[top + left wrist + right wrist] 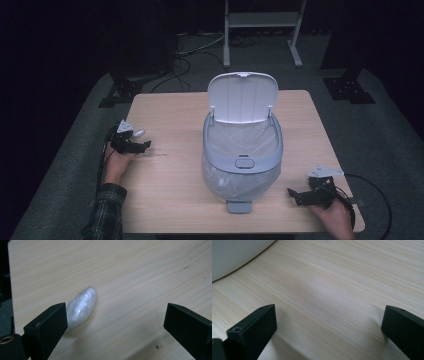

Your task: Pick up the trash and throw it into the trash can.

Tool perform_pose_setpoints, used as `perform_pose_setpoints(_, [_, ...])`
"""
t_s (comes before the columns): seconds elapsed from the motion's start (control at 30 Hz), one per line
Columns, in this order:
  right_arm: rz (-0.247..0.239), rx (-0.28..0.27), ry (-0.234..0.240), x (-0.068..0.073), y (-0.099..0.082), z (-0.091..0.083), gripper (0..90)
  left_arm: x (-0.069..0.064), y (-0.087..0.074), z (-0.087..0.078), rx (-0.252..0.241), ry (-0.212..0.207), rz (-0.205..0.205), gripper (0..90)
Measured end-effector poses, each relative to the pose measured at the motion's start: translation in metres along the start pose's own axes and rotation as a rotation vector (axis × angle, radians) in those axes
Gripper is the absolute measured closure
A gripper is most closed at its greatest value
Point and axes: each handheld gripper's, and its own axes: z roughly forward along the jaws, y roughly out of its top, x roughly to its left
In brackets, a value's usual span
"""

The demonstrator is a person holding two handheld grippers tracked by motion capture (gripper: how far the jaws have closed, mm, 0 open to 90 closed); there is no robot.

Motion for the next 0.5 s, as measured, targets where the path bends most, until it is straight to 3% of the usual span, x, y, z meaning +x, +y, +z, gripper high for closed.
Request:
perform_pose_setpoints(0.1, [0.0, 0.0, 0.0, 0.0, 0.0, 0.0, 0.0, 0.004, 0.001, 0.002, -0.027, 0.008, -0.025, 5.7])
perform_pose_setpoints(0.2, [0.0, 0.0, 0.0, 0.0, 0.0, 0.0, 0.0, 0.01, 0.004, 0.008, 0.056, -0.023, -0.033, 3.4])
perform_pose_setpoints(0.3, [0.0, 0.0, 0.0, 0.0, 0.0, 0.0, 0.0, 0.012, 0.008, 0.009, 0.059, -0.017, -0.02, 4.7])
perform_pose_setpoints(0.37, [0.0, 0.0, 0.0, 0.0, 0.0, 0.0, 0.0, 0.015, 0.008, 0.011, 0.043, -0.022, -0.053, 3.9])
perform_pose_setpoints(0.5, [0.0, 0.0, 0.0, 0.0, 0.0, 0.0, 0.0, 0.015, 0.006, 0.016, 0.077, -0.007, -0.038, 4.9])
